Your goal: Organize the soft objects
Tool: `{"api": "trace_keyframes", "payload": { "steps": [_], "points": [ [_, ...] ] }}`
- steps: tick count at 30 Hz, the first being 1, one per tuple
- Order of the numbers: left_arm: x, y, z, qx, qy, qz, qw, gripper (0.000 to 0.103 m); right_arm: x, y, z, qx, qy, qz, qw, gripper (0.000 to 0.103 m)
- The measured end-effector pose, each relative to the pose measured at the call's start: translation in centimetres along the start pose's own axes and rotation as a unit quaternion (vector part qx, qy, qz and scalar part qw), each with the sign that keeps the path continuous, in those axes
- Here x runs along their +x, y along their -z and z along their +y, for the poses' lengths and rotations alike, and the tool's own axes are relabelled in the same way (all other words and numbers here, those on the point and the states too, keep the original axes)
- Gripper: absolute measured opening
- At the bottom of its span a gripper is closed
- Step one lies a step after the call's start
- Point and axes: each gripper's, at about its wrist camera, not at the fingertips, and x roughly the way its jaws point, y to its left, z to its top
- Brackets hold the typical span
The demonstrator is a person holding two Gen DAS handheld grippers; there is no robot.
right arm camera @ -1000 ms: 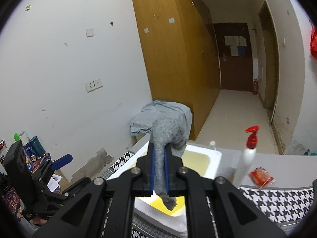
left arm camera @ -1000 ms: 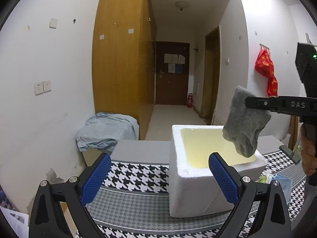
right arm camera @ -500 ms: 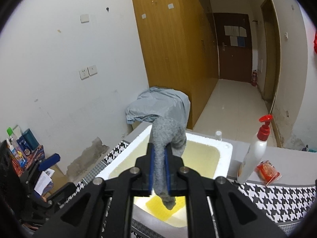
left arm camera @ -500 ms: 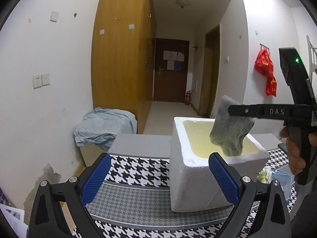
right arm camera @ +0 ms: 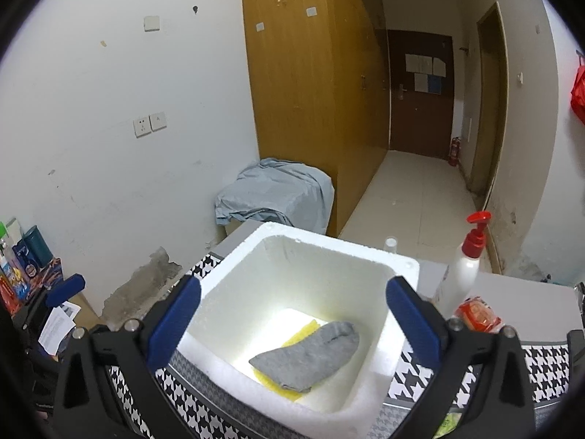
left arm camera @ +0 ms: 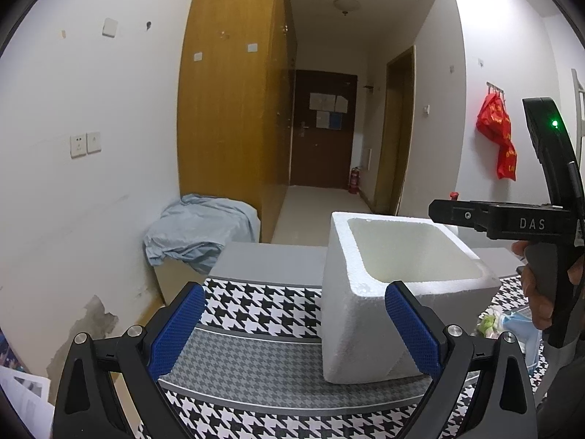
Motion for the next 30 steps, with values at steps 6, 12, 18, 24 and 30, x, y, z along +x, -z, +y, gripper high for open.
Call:
{"api": "trace_keyframes", "payload": {
  "steps": [6,12,18,24,30],
  "points": [
    [-0.5,0.1,-0.3,-0.001,0.001,0.001,1.0,0.099,-1.0,0.5,0.0,-0.003,0.002,-0.006,1.0,0.103],
    [-1.0,0.5,-0.5,-0.004,0.001,0.001,1.0,0.099,-1.7,1.4,0.3,-0.01,0.012,-0.011,1.0,0.103],
    [-1.7,1.1,-1.0,-0.002,0.002,0.001,1.0,0.099,-2.5,2.4,0.8,-0.021,0.012,-0.02,1.0,0.103],
    [-2.5,1.6,-1.6,0.0,-0.007,-0.005,1.0,0.1,-3.6,2.9,1.3,-0.026,0.012,-0.039,0.999,0.103],
    [-3.3,2.3,-1.8,-0.004,-0.014,-0.017,0.9997,0.1,-4.7,4.0,1.5,-0.027,0.005,-0.04,0.999,0.103]
  ]
}}
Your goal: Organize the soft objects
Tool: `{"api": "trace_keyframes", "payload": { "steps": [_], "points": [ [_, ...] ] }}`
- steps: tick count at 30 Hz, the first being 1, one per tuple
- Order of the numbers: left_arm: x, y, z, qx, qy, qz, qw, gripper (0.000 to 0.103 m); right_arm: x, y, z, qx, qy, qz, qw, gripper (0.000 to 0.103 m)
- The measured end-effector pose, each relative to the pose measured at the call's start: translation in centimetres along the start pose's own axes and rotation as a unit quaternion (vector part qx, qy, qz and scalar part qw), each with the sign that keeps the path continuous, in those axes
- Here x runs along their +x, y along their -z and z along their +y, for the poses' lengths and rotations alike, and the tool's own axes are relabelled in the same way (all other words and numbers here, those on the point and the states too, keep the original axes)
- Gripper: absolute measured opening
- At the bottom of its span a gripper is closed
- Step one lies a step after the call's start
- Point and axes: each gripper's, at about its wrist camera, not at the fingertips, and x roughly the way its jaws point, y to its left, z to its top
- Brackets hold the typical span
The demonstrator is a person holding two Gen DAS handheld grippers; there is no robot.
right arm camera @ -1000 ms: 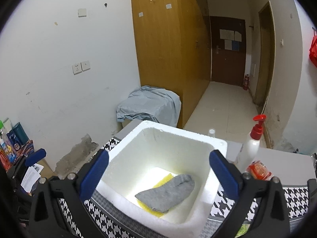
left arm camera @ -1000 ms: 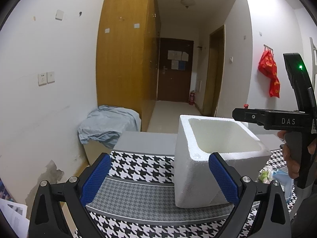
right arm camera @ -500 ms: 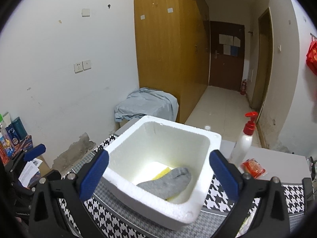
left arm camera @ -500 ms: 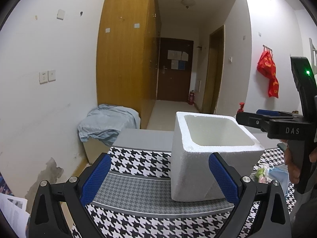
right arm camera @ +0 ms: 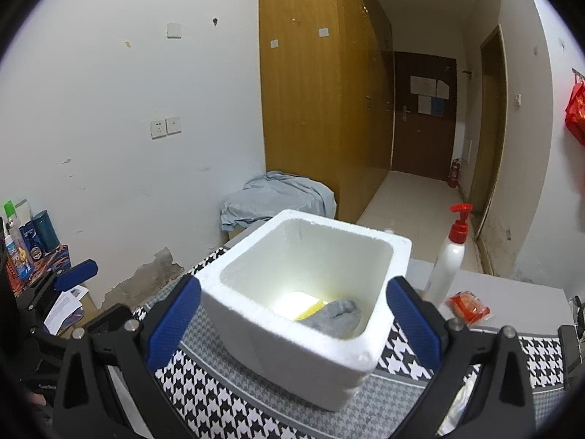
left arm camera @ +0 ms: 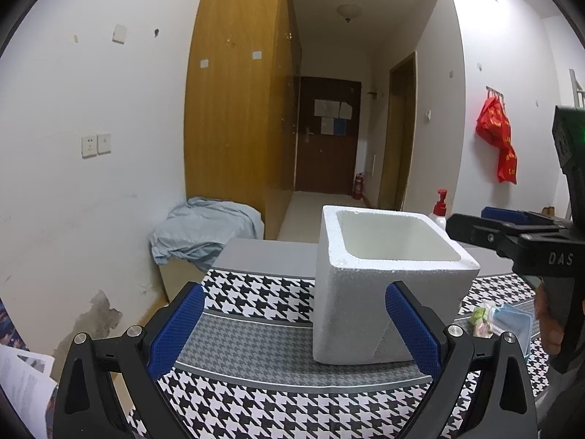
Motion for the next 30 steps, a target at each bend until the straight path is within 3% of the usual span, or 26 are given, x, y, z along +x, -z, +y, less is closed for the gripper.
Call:
{"api": "trace_keyframes", "payload": {
  "steps": [30],
  "points": [
    [-2.0,2.8,-2.9,-0.026,0.034,0.002,0.9991,0.102,-6.2,6.6,-1.7,0.036,0.013,-0.024,0.999,0.103]
  ]
}}
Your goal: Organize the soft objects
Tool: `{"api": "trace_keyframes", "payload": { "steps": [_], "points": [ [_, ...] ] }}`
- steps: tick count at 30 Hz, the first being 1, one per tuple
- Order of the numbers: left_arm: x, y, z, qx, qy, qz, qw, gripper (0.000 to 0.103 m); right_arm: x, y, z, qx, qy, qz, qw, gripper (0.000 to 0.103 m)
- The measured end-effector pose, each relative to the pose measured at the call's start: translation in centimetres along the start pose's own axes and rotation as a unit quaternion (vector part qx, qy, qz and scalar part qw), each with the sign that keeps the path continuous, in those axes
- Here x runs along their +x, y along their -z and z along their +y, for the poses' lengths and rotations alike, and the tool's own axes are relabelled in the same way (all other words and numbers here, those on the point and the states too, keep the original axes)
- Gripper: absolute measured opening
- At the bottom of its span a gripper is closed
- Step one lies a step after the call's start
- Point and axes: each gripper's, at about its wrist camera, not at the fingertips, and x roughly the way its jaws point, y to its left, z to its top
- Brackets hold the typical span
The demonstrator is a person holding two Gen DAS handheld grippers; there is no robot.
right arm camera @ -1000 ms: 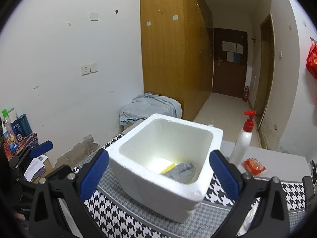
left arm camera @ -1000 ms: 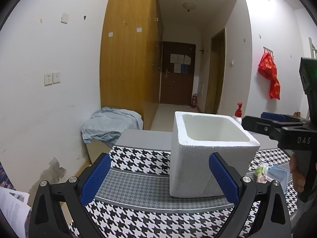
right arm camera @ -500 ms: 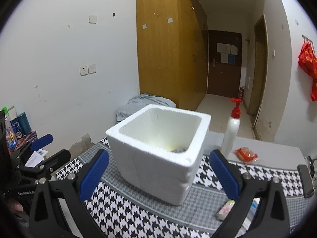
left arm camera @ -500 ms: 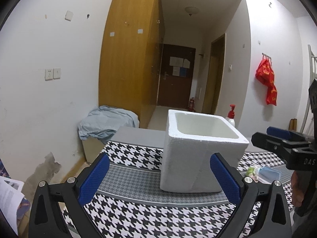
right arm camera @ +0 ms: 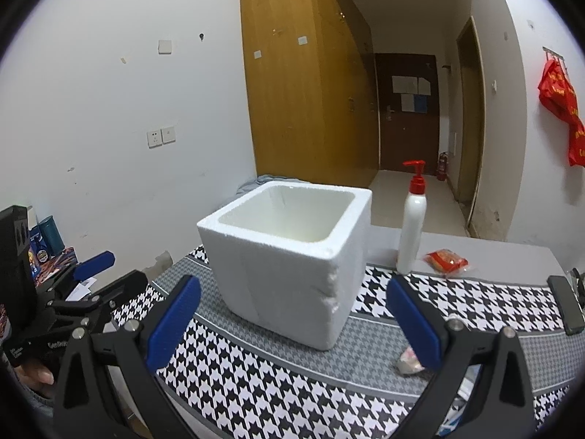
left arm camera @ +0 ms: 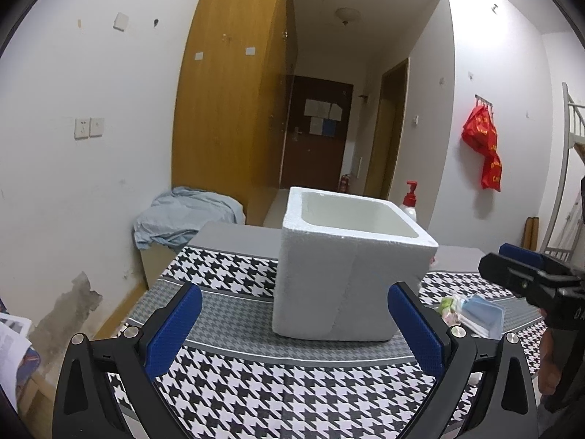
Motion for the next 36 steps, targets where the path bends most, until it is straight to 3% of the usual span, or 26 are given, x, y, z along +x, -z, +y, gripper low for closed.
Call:
{"api": "trace_keyframes", "payload": {
  "steps": [12,17,36],
  "points": [
    [-0.6,1.2,-1.0,0.012,0.016,-0.013,0.9997,0.102,-0.9,2.8,-0.7,0.004,0.029,0.004,1.0,0.103],
    [-0.2,1.8,-1.0,0.008,0.012,-0.003,0.9999,0.102,-1.4,4.0,-1.1,0.013,0.046,-0.017,0.999,0.103],
    [1.7,3.3,-3.6,0.02,0.042,0.034,0.9983,0.102,-1.5,6.1,-3.2,0.019,0.074,0.014,0.997,0.103]
  ]
}}
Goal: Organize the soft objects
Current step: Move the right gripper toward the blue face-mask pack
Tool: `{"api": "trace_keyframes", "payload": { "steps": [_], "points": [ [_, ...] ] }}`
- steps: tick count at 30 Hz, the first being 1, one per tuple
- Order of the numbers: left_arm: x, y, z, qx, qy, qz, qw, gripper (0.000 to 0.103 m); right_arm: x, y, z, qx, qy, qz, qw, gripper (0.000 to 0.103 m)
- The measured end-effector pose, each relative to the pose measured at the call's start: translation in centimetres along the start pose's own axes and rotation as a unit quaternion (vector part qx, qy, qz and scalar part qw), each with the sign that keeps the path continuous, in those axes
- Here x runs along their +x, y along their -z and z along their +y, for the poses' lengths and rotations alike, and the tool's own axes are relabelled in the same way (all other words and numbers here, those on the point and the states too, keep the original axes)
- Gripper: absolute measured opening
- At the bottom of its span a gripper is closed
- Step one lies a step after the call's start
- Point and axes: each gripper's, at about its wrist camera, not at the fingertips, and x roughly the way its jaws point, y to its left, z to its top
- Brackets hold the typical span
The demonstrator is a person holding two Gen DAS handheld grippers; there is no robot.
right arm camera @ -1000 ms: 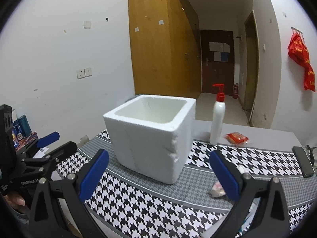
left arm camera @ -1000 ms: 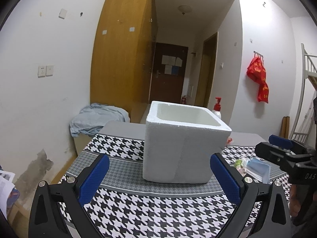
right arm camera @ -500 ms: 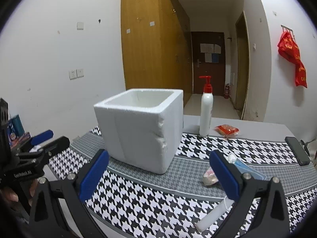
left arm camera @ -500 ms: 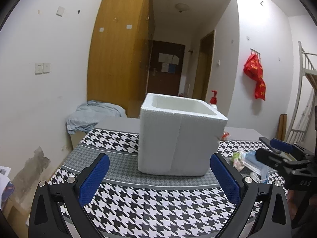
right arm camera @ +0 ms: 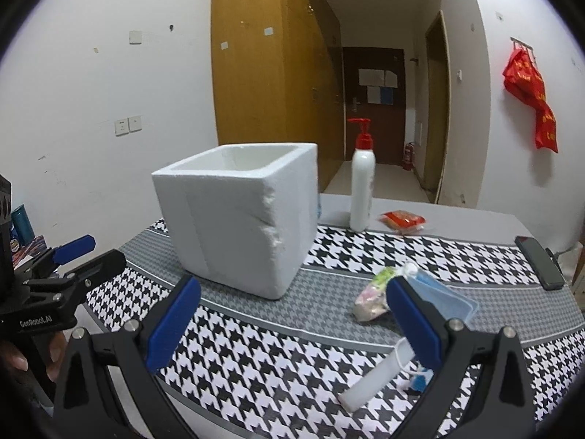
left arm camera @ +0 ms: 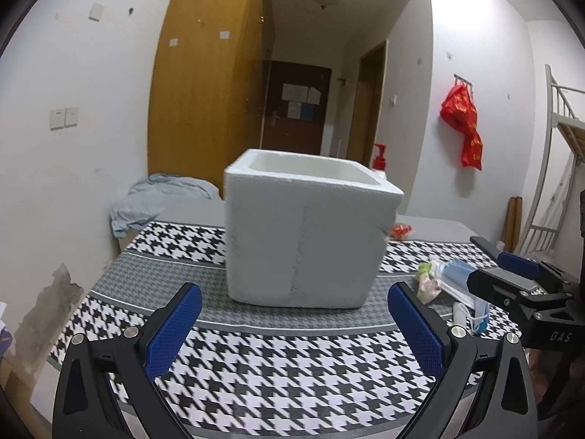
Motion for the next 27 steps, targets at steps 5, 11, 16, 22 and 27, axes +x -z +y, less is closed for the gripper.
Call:
{"api": "trace_keyframes", "payload": {
  "steps": [5,11,16,22,27],
  "points": [
    [0.9,0.3,-1.9,0.015,0.021,0.012,0.9996,0.102,-0.3,0.3,-1.6,0.011,0.013,0.005,1.0,0.103],
    [1.6,0.6,-3.8,0.029,0.042,0.022,0.9985,0.102,-1.0,0.7,-3.5,0.019,0.035,0.003,0.999,0.103],
    [2.2,0.6,-5.0,0.035,0.053,0.029,0.9976,0.102,-1.3,1.2,-5.3,0.032,0.051,0.012,0.998,0.103],
    [2.9,0.9,-7.1,0.049,0.065,0.038,0.9959,0.102,-1.9,2.0,-7.4,0.044,0.07,0.017,0.996,0.103],
    [3.7,1.4,-9.0,0.065,0.08,0.049,0.9935,0.102,-2.7,2.9,-9.1,0.052,0.081,0.019,0.995,0.103]
  ]
}}
